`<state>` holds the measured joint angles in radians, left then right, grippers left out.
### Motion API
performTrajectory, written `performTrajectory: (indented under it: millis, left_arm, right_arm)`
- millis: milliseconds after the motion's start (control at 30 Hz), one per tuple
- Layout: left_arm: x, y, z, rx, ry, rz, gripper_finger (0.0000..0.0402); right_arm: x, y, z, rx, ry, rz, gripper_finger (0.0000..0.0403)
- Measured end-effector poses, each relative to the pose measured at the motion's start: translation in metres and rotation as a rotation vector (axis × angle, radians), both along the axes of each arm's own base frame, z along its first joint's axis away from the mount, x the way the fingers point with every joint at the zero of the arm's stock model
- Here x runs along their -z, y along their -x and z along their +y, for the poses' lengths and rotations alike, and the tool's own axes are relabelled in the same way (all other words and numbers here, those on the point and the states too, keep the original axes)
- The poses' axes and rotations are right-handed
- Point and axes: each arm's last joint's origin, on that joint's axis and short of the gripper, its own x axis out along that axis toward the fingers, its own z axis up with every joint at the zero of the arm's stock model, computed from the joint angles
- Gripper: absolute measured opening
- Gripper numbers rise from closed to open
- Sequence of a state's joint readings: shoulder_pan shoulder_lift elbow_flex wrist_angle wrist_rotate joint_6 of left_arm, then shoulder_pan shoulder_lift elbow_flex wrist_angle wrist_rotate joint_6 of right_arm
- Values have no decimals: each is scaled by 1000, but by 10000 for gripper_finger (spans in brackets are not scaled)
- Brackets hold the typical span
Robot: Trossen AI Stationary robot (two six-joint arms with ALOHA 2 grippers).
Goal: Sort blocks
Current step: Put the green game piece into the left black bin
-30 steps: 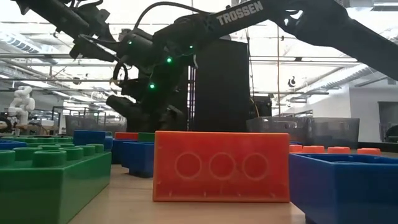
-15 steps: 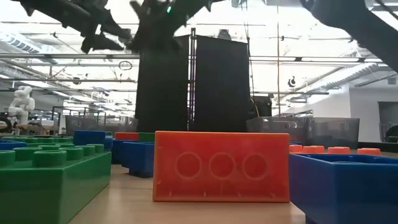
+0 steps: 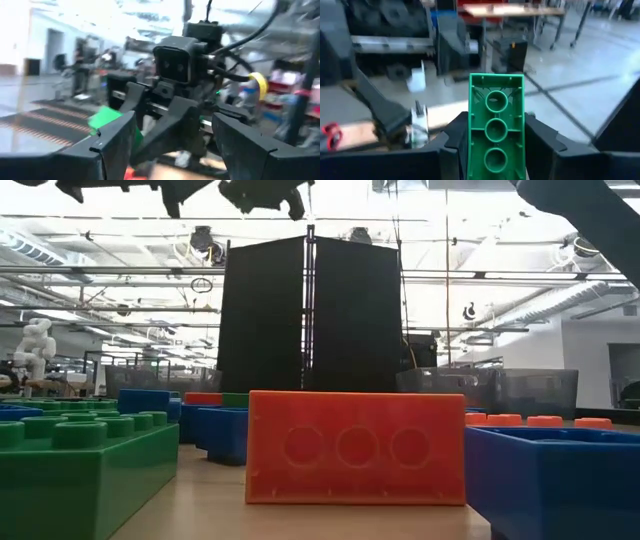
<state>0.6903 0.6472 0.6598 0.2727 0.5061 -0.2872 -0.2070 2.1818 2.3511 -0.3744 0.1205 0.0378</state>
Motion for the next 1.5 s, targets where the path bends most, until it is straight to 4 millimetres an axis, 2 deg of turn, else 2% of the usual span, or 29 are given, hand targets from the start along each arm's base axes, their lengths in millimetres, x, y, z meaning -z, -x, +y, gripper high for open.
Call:
performTrajectory:
  millis: [167, 300, 433, 567, 800, 1133, 1500]
  left_arm:
    - [-1, 0, 0, -1, 9, -18, 264]
    - [-1, 0, 3, -82, 20, -31, 264]
    - [-1, 1, 5, -168, 31, -43, 264]
    - [1, -2, 10, -194, 82, -54, 264]
    - [8, -15, 19, -157, 152, -34, 264]
    - [2, -15, 18, -110, 153, -95, 264]
    - [8, -23, 24, -104, 215, -66, 264]
  right_arm:
    - [-4, 0, 3, 6, 32, -13, 117]
    - [-10, 4, 4, 16, 51, -26, 117]
    - [-17, 10, 7, 103, 130, 2, 117]
    - [-26, 12, 15, 118, 191, -15, 117]
    - [-19, 5, 21, 116, 233, 1, 117]
    - [-14, 3, 18, 138, 237, 18, 117]
    - [-6, -4, 16, 137, 240, 27, 117]
